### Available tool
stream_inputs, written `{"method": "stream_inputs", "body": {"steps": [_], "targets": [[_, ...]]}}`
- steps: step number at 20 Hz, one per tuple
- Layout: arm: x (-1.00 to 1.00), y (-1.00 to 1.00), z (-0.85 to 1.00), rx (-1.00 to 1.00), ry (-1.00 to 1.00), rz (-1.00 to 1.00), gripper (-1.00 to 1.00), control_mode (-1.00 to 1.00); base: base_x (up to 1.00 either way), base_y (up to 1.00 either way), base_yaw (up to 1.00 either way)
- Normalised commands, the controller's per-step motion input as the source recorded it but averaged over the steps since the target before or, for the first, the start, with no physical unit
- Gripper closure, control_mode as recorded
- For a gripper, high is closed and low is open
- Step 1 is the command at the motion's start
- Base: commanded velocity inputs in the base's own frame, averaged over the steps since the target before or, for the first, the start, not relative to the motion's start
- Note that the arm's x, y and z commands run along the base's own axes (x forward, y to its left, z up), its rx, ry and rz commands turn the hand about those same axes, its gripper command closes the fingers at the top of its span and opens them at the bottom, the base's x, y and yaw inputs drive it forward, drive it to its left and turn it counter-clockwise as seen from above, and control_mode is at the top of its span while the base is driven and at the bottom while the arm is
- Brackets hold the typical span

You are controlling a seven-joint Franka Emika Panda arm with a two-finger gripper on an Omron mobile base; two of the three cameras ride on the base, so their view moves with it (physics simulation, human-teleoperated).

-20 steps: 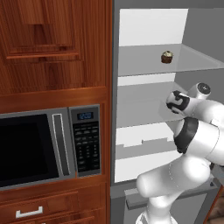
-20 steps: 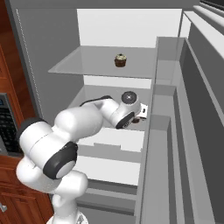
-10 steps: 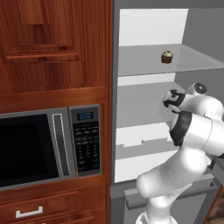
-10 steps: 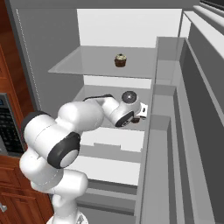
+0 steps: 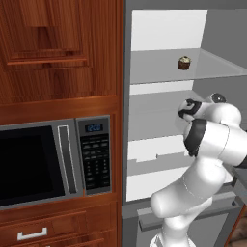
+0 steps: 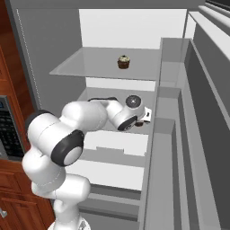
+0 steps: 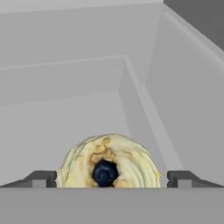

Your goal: Take the cupcakes from the fridge and place them on the empty tray on the dining counter.

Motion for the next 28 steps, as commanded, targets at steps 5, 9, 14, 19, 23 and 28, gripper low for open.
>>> {"method": "stream_inputs", "body": {"steps": [5, 9, 14, 19, 23, 28], "targets": [[0.08, 0.00, -0.31, 0.00, 0.00, 0.00, 1.00, -1.00, 0.00, 0.00, 0.00], [0.07, 0.00, -0.19, 0.00, 0.00, 0.00, 1.00, -1.00, 0.00, 0.00, 0.00], [0.00, 0.00, -0.01, 0.00, -0.01, 0.00, 1.00, -1.00, 0.00, 0.00, 0.00], [-0.51, 0.00, 0.01, 0.00, 0.00, 0.04, 1.00, -1.00, 0.00, 0.00, 0.00], [-1.00, 0.03, 0.52, -0.06, -0.06, 0.08, 1.00, -1.00, 0.00, 0.00, 0.00], [-0.97, 0.52, 0.70, -0.17, -0.06, 0.06, 1.00, -1.00, 0.00, 0.00, 0.00]]}}
